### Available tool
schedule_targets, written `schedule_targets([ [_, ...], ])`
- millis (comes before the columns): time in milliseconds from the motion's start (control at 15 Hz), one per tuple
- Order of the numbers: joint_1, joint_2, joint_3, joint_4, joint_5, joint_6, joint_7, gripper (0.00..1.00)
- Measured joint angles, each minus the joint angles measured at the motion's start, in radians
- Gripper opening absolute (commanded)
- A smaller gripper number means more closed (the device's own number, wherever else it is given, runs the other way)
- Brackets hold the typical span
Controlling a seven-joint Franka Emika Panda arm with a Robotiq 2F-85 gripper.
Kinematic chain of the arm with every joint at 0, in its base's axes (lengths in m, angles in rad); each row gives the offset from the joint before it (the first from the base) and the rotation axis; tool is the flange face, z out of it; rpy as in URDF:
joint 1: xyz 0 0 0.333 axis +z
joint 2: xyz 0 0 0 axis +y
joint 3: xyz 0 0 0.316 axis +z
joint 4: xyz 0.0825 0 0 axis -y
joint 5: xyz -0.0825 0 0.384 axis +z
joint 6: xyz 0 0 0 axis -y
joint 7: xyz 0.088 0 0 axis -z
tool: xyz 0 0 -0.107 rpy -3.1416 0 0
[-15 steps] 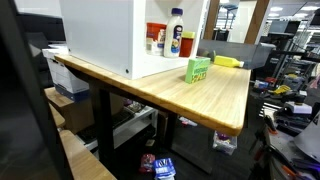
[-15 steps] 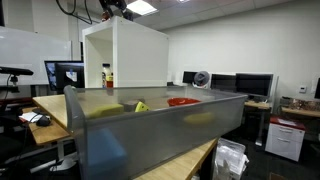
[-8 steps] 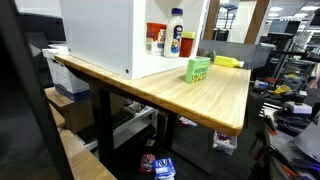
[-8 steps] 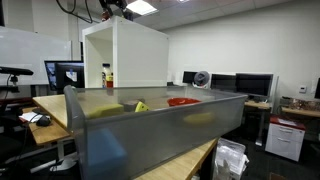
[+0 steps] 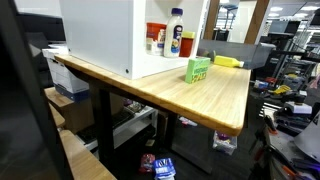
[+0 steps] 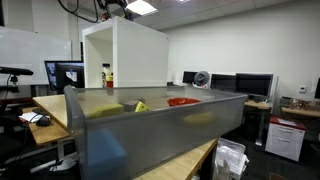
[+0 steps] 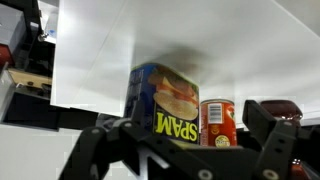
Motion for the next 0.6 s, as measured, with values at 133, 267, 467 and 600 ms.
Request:
schedule_targets([
  [133,0.007,0.010,-0.007,0.014,0.004,-0.010,-0.070,1.00],
  [267,0.007,0.023,-0.011,0.028,0.009,-0.019,-0.130,1.00],
  [467,0.007,0.055,-0.016,0.061,0.027,-0.028,-0.211,1.00],
  [600,0.006,0.075,-0.018,0.080,0.037,-0.028,-0.244,1.00],
])
